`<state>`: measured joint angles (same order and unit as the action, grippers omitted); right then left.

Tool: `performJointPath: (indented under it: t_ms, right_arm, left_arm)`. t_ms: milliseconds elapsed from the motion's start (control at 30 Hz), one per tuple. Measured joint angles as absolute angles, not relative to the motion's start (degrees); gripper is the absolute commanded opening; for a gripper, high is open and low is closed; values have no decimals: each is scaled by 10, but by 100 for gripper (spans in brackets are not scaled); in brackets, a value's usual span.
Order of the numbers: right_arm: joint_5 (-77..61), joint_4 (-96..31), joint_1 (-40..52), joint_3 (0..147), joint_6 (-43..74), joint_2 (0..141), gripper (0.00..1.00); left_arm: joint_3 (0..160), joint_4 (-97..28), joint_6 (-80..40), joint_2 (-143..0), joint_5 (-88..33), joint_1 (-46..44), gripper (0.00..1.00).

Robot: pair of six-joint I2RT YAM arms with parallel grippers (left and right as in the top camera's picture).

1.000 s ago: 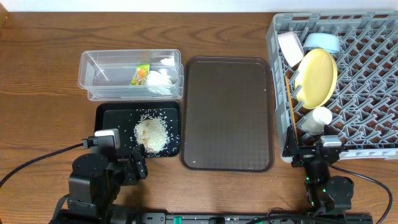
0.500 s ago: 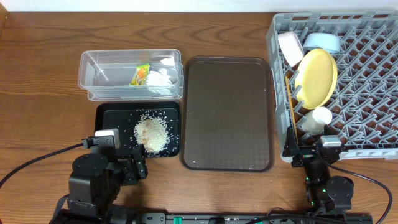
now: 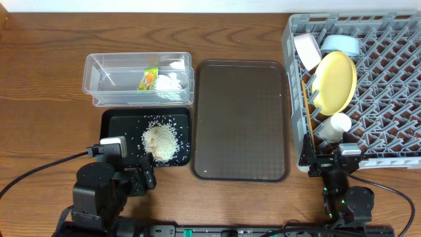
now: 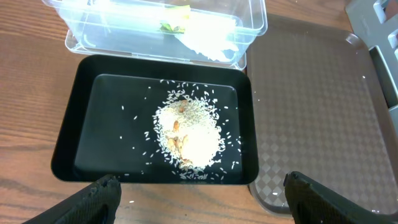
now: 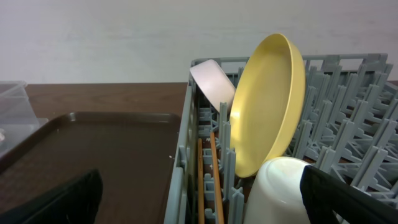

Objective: Sort waste into correct bins and load items into the dishwasher rack

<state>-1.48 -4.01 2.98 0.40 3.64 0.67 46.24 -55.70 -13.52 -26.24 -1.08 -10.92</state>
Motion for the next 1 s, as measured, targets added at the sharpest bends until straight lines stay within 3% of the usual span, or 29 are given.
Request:
performJointPath:
  t_ms: [200, 533, 800, 1000]
  right_arm:
    - [-15, -40, 30, 4, 36, 7, 99]
    - [-15, -40, 30, 4, 36, 7, 99]
    - [-15, -40, 30, 4, 36, 7, 99]
    - [-15, -40, 30, 4, 36, 7, 99]
  left_arm:
    - [425, -503, -116, -230, -4, -85, 87]
    - [183, -237, -60, -58, 0, -48, 87]
    - [37, 1, -27, -7, -5, -45, 87]
    - [4, 0, -9, -6, -10, -45, 87]
